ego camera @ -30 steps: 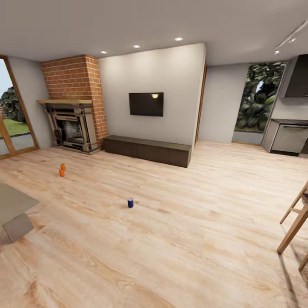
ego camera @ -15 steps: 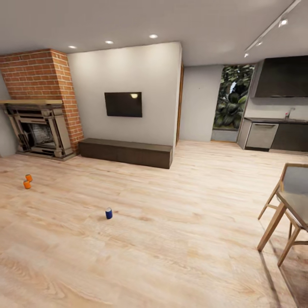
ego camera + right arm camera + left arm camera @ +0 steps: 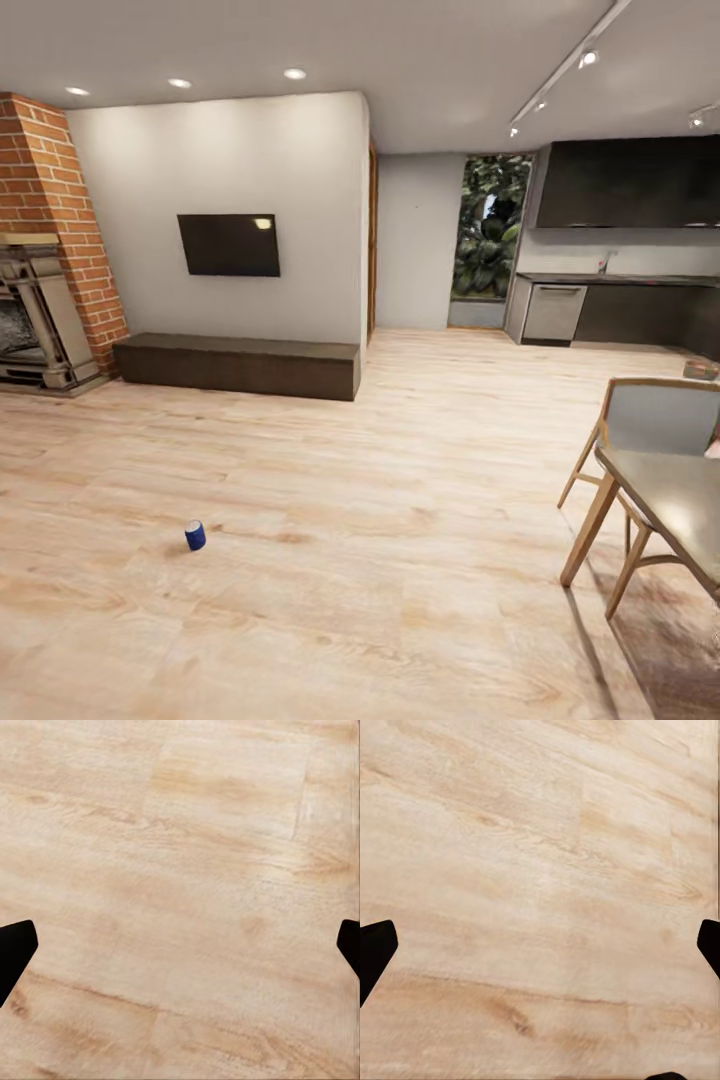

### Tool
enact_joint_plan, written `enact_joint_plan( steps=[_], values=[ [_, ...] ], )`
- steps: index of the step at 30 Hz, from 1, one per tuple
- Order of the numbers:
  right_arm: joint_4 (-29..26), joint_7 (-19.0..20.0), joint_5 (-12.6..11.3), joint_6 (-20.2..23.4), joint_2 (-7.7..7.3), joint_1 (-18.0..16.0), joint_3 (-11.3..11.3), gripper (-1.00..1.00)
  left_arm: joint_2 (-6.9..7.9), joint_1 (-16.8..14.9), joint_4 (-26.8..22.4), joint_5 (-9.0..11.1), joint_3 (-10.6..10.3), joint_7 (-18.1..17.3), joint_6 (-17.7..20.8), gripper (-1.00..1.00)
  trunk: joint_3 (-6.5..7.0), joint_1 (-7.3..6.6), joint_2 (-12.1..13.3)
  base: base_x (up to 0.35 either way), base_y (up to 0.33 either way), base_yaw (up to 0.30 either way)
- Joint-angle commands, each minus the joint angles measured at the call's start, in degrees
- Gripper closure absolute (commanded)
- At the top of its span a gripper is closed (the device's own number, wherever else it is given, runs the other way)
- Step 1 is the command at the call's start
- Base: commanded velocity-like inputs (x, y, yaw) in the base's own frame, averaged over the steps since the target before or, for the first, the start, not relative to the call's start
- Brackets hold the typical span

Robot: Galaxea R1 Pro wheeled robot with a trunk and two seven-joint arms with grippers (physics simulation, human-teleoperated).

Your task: Put the three can of soda from the living room inside the tash can in the kitchen.

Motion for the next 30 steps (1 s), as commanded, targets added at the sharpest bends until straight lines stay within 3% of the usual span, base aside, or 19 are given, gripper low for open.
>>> enact_joint_plan(
  steps=[1, 30],
  values=[
    [0.0, 0.0, 0.0, 0.0, 0.0, 0.0, 0.0, -1.0, -0.02, 0.0, 0.01, 0.0, -0.01, 0.01, 0.01, -1.0, 0.0, 0.0, 0.0, 0.344, -0.091, -0.27],
    [0.0, 0.0, 0.0, -0.01, 0.0, 0.0, 0.04, -1.0, -0.09, 0.0, 0.05, 0.04, -0.12, 0.07, 0.13, -1.0, 0.0, 0.0, 0.0, 0.344, -0.08, -0.27]
  ],
)
